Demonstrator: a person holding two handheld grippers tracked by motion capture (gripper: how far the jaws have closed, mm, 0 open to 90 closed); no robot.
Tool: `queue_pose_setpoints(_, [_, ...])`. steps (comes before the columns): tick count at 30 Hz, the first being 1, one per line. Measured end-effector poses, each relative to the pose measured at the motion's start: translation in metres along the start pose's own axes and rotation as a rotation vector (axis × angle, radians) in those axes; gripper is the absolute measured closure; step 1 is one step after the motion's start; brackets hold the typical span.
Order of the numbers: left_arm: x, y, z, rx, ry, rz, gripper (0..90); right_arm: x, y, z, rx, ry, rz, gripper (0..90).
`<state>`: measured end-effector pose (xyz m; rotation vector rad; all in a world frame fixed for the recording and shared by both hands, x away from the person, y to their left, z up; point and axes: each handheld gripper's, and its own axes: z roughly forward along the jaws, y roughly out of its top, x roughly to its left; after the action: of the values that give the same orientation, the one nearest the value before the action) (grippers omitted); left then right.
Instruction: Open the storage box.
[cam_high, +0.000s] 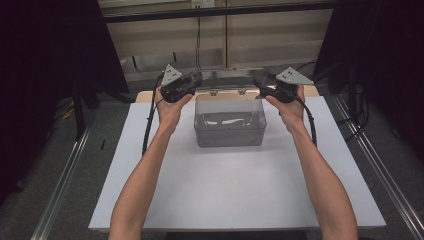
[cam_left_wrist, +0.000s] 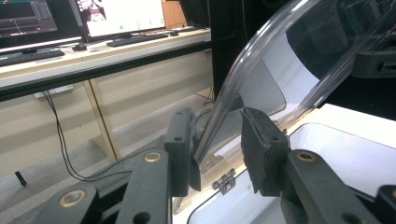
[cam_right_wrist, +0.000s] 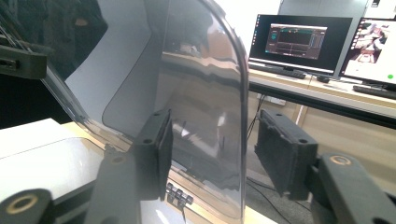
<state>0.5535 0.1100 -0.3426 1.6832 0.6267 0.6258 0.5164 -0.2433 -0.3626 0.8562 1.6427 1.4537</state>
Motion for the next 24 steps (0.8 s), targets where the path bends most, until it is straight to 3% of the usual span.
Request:
queue_pose_setpoints(10, [0.001, -0.003, 0.005, -0.002, 0.021, -0.002, 65.4, -0.005, -0.008, 0.012, 0.047, 0.009, 0.017, 57.2])
queue_pose_setpoints(14, [0.002, -0.005, 0.007, 0.000, 0.024, 0.002, 65.5, -0.005, -0.008, 0.014, 0.049, 0.010, 0.023, 57.8])
queue_pose_setpoints(16, [0.003, -0.006, 0.009, -0.008, 0.025, -0.008, 66.3, -0.006, -0.009, 0.017, 0.037, 0.013, 0.052, 57.4])
queue_pose_setpoints(24, [0.007, -0.011, 0.014, -0.051, 0.044, -0.009, 66.4, -0.014, -0.014, 0.018, 0.058, -0.003, 0.053, 55.4])
